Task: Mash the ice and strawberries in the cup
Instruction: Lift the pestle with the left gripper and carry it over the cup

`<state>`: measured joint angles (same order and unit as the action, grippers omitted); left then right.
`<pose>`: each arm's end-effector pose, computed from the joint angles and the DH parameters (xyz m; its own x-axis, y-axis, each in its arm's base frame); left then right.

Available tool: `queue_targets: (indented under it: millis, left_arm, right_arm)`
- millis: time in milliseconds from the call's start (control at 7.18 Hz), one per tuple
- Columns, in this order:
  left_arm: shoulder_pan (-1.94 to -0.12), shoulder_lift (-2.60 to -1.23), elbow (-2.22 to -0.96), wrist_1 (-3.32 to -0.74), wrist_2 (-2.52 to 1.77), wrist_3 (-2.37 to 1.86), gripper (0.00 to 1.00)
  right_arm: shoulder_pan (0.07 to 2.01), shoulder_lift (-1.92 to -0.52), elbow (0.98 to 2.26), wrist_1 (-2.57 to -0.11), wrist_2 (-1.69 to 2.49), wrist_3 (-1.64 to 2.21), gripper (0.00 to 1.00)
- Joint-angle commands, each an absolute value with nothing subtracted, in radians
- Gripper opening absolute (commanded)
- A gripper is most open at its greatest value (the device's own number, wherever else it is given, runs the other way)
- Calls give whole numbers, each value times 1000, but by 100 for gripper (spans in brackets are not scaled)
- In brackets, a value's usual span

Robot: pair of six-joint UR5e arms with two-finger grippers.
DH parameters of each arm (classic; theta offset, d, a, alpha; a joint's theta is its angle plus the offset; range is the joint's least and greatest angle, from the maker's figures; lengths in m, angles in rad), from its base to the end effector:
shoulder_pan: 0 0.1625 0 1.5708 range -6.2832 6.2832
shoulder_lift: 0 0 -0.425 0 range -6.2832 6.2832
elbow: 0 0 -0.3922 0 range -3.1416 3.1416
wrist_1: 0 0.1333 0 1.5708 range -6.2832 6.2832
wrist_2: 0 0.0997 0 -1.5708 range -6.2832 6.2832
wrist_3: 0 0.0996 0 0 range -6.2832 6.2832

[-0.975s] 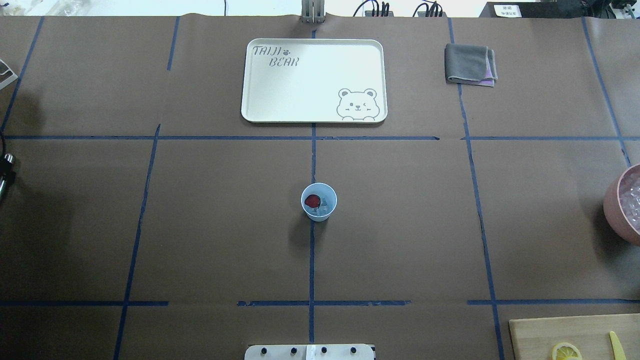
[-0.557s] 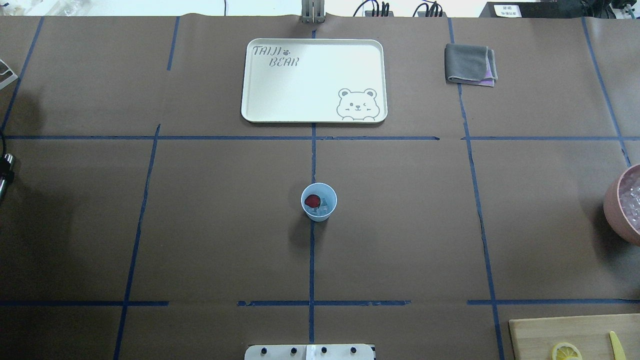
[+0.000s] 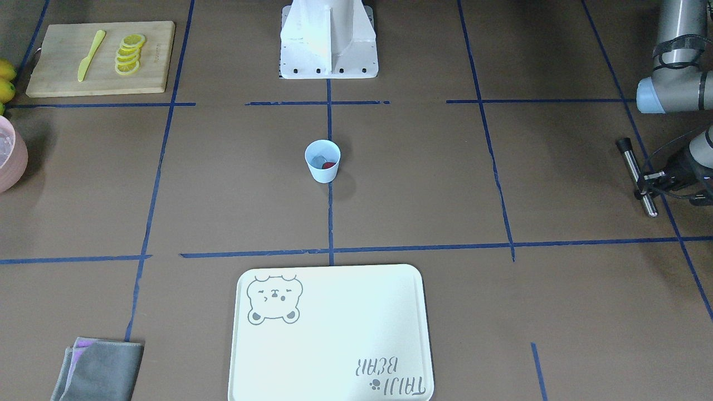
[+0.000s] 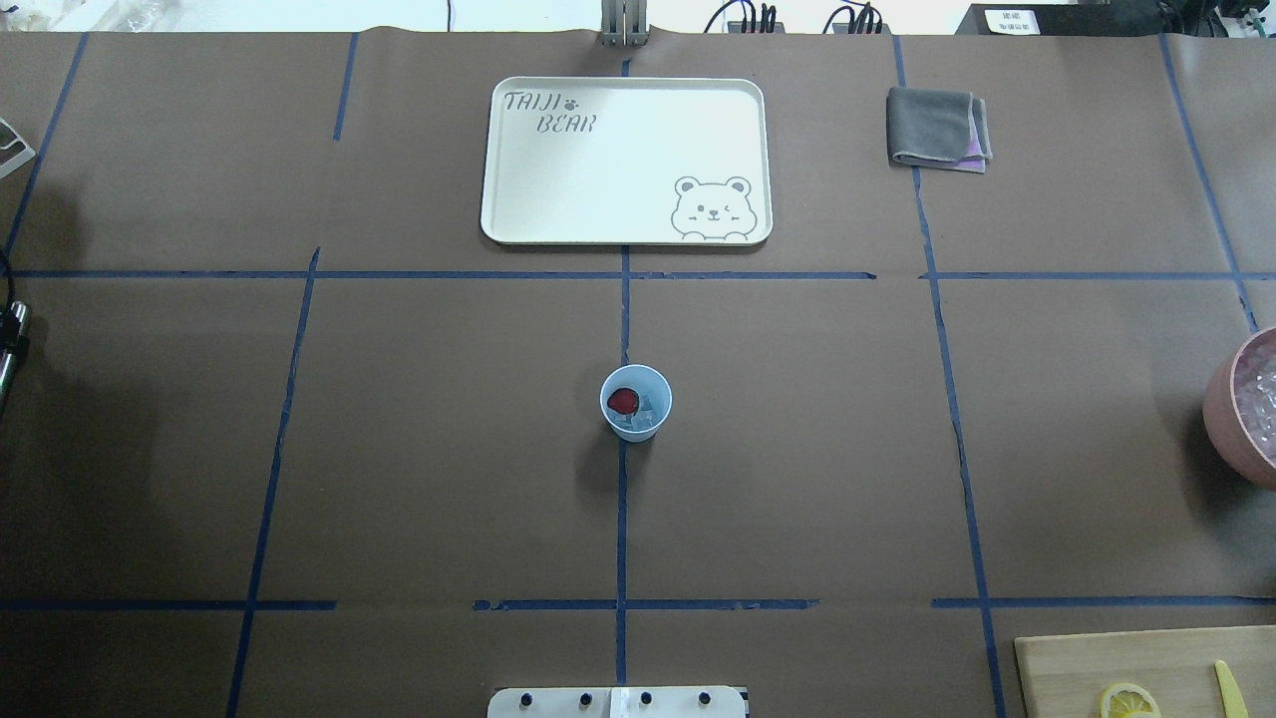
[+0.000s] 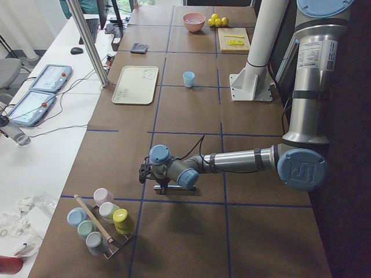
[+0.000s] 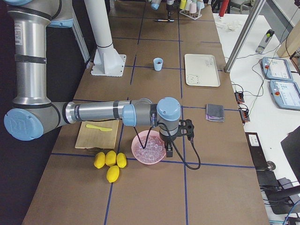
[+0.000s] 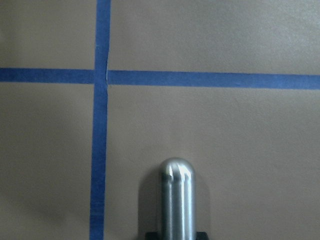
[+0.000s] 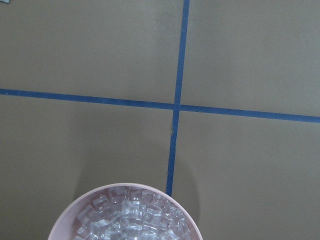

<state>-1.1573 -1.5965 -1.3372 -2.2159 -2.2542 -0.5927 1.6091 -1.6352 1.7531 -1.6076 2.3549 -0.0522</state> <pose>0.1435 -0.5024 0.6961 0.7032 -0.0019 -0.7110 0.0347 0.9989 0.0317 0.0808 -0.4645 0.6027 0.7107 -0.0820 0.6987 -0.0011 0.9931 0.1176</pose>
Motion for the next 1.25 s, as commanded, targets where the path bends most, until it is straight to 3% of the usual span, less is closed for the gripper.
queue_targets:
  millis: [0, 418, 1114]
  left_arm:
    - [-1161, -1592, -1451, -2210, -2255, -584, 0]
    - [-1164, -1605, -1691, -2207, -2243, -548, 0]
    - [-1157, -1779, -1883, -2218, -2203, -690, 0]
  right_arm:
    - [1609, -1637, 1762, -1608, 2356, -49, 99]
    - [1609, -1637, 1769, -1609, 2359, -38, 99]
    - [1609, -1637, 1784, -1608, 2401, -40, 99]
